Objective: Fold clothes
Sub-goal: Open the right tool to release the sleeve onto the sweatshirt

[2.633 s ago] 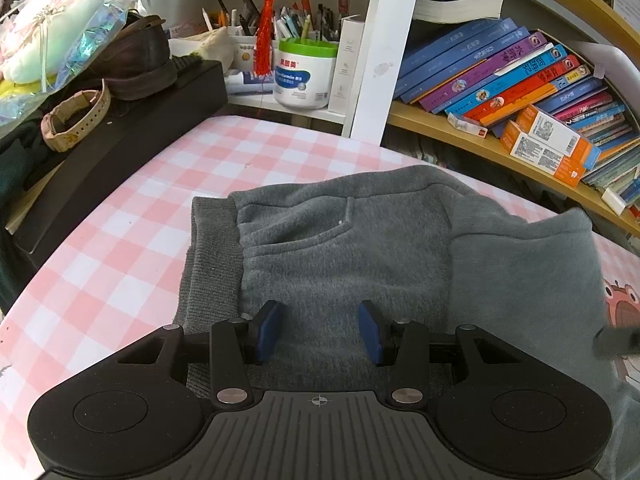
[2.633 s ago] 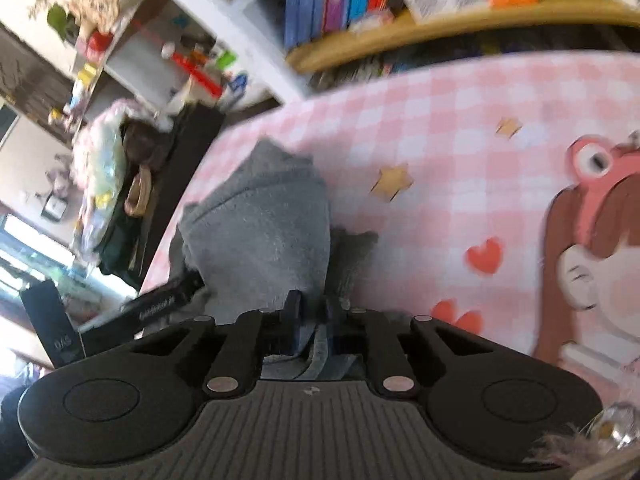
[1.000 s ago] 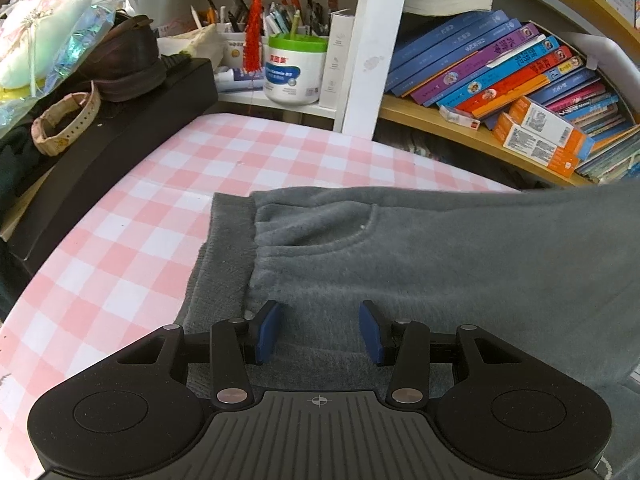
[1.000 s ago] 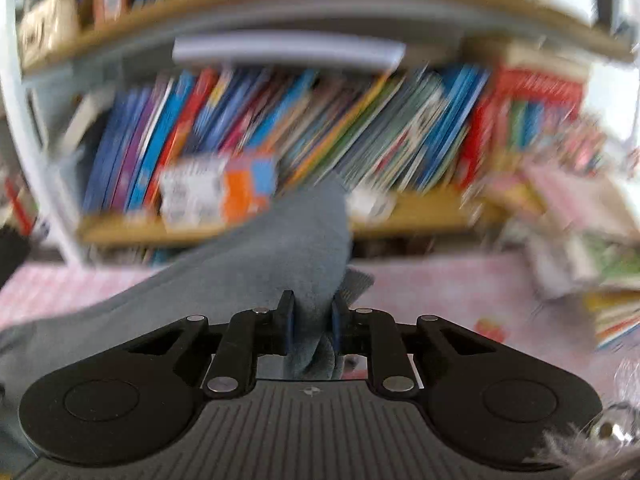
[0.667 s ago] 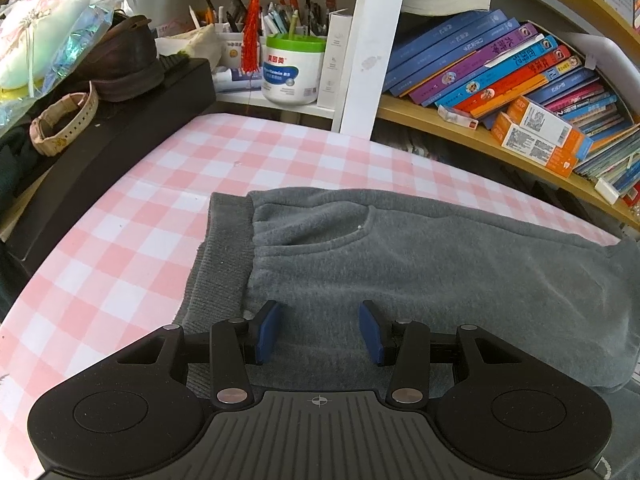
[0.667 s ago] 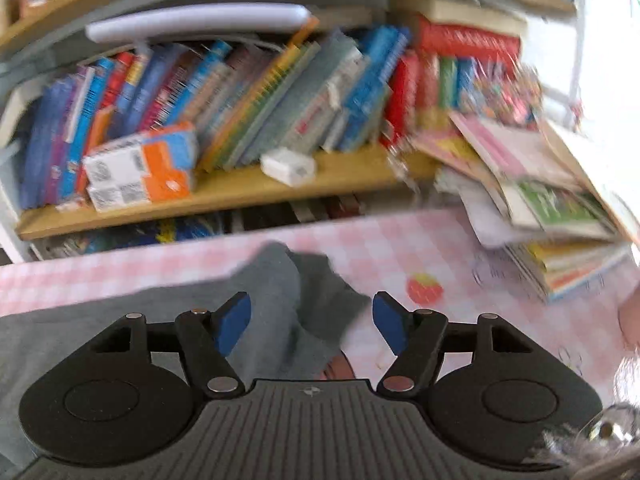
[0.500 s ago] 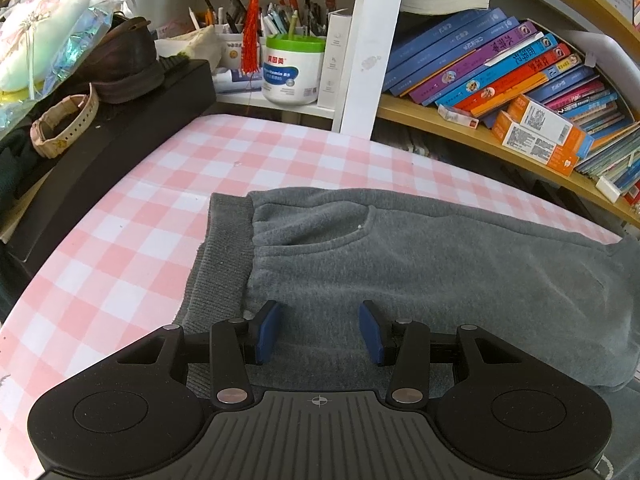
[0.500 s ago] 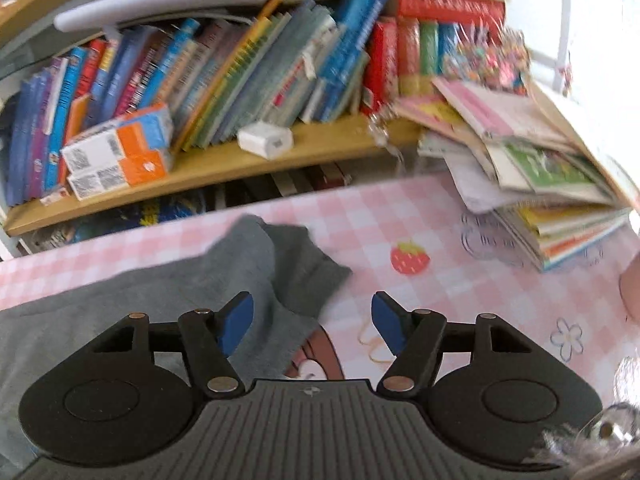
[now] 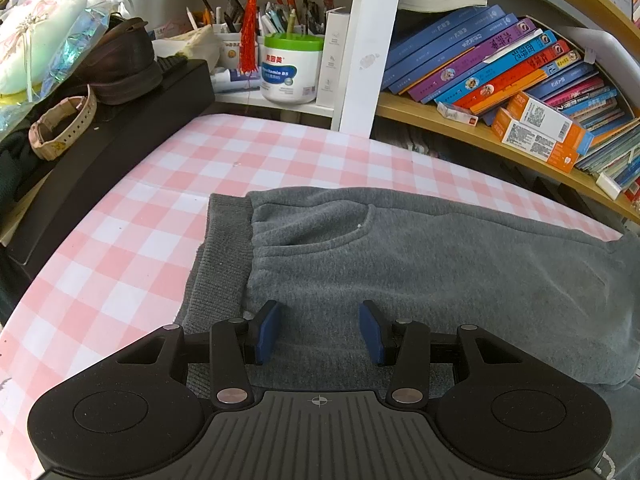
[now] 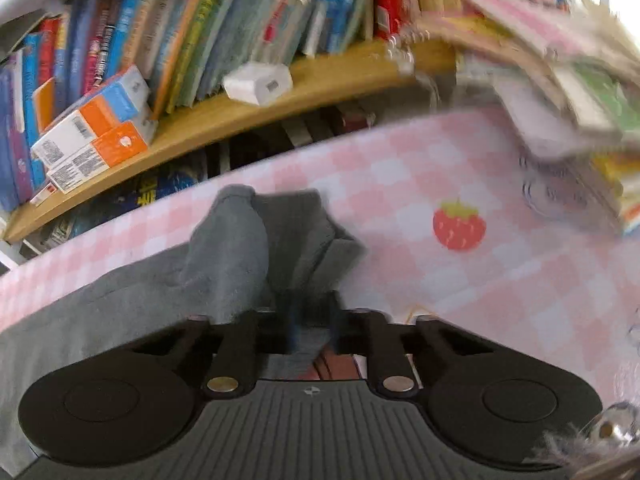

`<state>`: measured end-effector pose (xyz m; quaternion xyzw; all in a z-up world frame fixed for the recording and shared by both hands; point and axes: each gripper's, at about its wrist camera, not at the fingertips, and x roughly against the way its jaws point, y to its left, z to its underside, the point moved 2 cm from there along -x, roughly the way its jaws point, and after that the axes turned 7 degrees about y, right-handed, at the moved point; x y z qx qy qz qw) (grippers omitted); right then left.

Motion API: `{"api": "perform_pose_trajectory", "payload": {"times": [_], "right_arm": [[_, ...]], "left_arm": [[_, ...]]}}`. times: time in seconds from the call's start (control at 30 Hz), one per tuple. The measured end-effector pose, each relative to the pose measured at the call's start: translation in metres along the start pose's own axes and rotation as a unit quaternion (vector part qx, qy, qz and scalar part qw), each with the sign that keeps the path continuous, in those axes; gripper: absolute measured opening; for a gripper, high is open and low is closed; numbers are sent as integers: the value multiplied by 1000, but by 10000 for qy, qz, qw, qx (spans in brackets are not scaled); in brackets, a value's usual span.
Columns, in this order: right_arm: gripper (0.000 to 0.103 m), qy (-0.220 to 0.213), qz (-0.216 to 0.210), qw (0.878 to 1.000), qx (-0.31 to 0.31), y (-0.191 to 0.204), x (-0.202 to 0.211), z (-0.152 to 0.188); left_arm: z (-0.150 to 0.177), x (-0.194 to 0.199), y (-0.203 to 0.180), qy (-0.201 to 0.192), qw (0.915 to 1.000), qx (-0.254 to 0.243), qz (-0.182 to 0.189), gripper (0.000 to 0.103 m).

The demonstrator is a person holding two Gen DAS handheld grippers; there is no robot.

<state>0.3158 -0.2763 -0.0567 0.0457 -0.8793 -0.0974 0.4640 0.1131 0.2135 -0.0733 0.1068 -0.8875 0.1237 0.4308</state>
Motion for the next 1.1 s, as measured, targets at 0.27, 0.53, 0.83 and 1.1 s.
{"api": "perform_pose_trajectory", "payload": {"times": [0.27,0.53,0.83,1.1], "right_arm": [[29,-255,1055,9939,183,-7,9,11],[36,-57,548,9949,841,2,51,63],[42,146,-35,9876,1563,9,102,125],[34,296,150,9881,1503,-33,132,174]], "left_arm": [[0,-1,-2,1,10000,-30,-26,45],[2,11,2,-25,9997,176,144,45],[27,62,14,-168,9997,156,61,45],[67,99,39,-136,9979,613,-137,45]]}}
